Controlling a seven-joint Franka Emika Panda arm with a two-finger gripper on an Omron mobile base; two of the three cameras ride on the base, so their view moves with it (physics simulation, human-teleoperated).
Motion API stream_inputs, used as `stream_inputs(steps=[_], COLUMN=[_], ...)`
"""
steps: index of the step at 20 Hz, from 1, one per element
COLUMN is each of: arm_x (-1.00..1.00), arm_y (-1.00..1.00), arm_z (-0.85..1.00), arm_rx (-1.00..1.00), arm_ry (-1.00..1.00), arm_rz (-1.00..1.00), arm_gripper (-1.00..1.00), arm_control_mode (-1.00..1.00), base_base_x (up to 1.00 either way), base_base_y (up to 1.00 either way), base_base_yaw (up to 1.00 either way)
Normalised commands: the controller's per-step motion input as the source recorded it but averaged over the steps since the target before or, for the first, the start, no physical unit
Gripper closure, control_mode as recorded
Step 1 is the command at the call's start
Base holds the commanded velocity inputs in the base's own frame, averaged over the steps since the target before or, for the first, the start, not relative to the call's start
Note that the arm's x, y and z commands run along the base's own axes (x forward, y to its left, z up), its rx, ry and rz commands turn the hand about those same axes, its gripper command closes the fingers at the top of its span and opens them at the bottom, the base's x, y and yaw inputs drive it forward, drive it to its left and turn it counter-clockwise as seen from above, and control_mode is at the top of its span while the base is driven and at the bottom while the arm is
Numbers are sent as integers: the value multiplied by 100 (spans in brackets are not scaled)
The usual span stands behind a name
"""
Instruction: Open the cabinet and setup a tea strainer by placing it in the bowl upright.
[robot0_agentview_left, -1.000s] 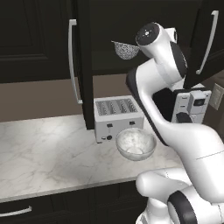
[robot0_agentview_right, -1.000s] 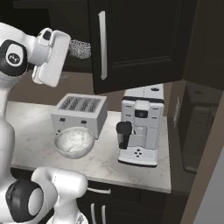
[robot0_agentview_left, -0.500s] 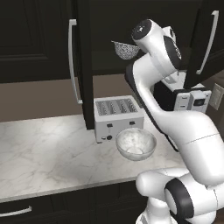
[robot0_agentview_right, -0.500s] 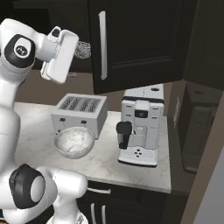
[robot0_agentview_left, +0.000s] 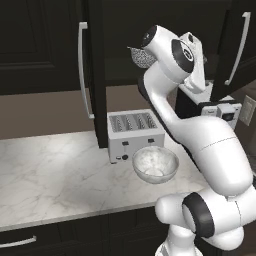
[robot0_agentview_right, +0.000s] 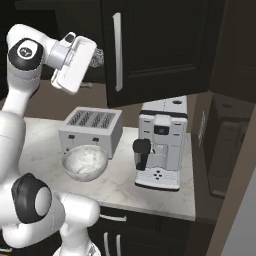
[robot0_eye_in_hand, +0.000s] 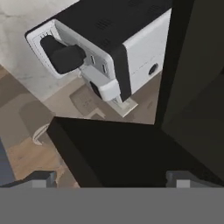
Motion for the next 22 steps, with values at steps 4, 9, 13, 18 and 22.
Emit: stream_inputs(steps=[4, 9, 13, 18, 22], arm_x=[0, -1, -17, -56, -82], arm_y=[-26, -22, -20, -28, -43], arm_z=[0, 0, 0, 1, 3], arm_rx=[-3, -3, -5, -5, -4], arm_ry=[8, 4, 0, -8, -18], arm_rz=[-16, -19, -19, -21, -23], arm_gripper=[-100, -100, -100, -100, -100], arm_control_mode=[-100, -100, -100, -100, -100], base_base_x=[0, 0, 0, 0, 0], base_base_y=[0, 0, 0, 0, 0], base_base_yaw=[0, 0, 0, 0, 0])
